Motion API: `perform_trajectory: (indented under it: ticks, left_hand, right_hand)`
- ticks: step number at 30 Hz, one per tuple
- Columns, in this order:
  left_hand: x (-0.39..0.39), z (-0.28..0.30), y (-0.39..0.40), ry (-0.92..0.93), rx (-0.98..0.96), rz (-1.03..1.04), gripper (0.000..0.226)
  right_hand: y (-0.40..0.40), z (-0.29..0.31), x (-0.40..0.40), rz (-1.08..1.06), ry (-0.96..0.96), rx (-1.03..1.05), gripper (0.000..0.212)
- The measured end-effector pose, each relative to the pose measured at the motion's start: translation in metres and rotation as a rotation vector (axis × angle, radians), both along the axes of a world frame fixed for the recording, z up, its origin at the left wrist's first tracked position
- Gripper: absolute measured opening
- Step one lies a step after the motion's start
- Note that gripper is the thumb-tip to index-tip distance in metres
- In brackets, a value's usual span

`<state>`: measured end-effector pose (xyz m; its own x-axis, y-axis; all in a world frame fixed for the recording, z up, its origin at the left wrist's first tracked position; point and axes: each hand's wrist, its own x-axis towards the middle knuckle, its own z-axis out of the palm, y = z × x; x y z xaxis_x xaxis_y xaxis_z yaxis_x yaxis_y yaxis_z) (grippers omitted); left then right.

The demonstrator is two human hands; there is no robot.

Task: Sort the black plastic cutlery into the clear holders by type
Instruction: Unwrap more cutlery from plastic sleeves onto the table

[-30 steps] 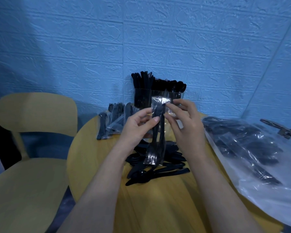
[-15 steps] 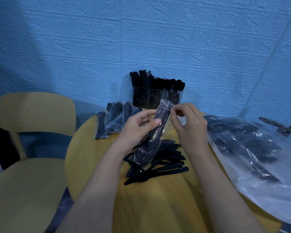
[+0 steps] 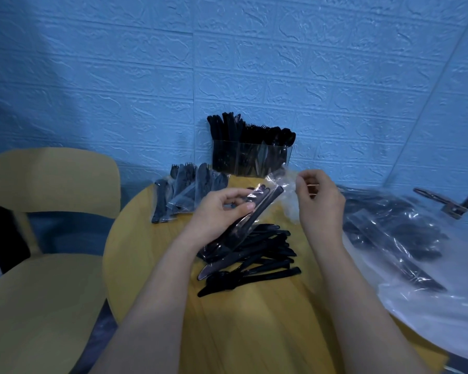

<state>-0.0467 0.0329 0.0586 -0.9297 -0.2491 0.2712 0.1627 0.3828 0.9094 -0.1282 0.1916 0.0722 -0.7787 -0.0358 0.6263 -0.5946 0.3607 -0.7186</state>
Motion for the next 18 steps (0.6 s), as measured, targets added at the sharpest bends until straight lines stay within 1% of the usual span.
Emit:
perform_trajectory:
  ticks: [2, 4, 6, 7, 9, 11, 14, 18]
  left_hand:
    - [-0.001, 0.000, -0.002, 0.000, 0.025, 0.056, 0.024]
    - [-0.001, 0.001, -0.003, 0.011, 0.045, 0.085, 0.021]
    - [-0.001, 0.001, -0.003, 0.014, 0.051, 0.095, 0.022]
    - [-0.001, 0.001, -0.002, 0.014, 0.042, 0.096, 0.024]
    - [0.000, 0.001, -0.003, 0.020, 0.012, 0.078, 0.029]
    - [0.002, 0.002, -0.003, 0.026, -0.013, 0.039, 0.030]
    - [0.004, 0.002, -0.003, 0.020, -0.048, 0.008, 0.030]
    - [0.007, 0.004, -0.002, 0.007, -0.038, -0.020, 0.029]
  right_hand:
    - [-0.002, 0.002, 0.004, 0.016, -0.002, -0.079, 0.011]
    - [-0.002, 0.006, 0.008, 0.049, 0.119, -0.095, 0.011]
    - [-0.005, 0.005, 0.012, 0.117, 0.233, 0.037, 0.011]
    - [-0.007, 0.003, 0.013, 0.160, 0.245, 0.113, 0.013]
    - [-0.010, -0.001, 0.012, 0.221, 0.199, 0.225, 0.020]
    - [-0.010, -0.002, 0.011, 0.238, 0.089, 0.277, 0.024]
    - [-0.007, 0.001, 0.010, 0.331, -0.112, 0.188, 0.010]
    - [-0.003, 0.007, 0.011, 0.484, -0.224, 0.059, 0.007]
